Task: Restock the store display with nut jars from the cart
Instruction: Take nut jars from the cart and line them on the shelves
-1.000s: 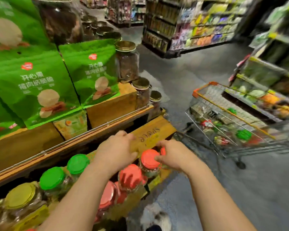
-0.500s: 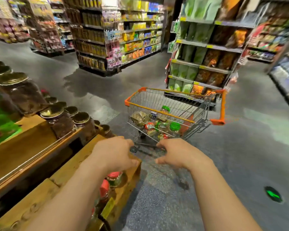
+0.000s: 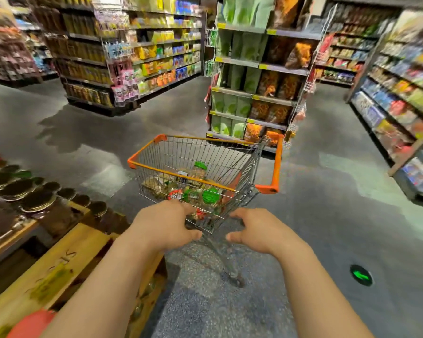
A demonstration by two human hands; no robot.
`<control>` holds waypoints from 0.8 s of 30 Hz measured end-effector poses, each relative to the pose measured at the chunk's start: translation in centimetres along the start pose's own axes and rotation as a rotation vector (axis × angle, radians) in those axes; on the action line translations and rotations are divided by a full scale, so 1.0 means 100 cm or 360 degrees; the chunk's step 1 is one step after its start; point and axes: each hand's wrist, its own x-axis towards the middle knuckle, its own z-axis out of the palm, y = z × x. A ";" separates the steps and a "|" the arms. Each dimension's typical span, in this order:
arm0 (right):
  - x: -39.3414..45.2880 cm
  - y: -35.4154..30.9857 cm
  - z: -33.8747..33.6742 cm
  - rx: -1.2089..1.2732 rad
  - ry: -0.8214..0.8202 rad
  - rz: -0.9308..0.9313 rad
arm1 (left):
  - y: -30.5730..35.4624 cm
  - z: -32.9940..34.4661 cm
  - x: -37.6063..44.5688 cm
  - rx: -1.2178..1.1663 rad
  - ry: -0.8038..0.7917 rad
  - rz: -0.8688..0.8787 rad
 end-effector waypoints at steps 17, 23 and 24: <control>0.216 -0.011 -0.070 0.0121 0.0171 0.0035 | -0.104 -0.060 0.205 -0.0055 0.0162 0.0039; 0.289 -0.018 -0.092 0.0232 0.0237 0.0116 | -0.140 -0.084 0.285 -0.0035 0.0126 0.0092; 0.298 -0.018 -0.092 0.0253 0.0224 0.0123 | -0.146 -0.084 0.297 -0.0052 0.0111 0.0083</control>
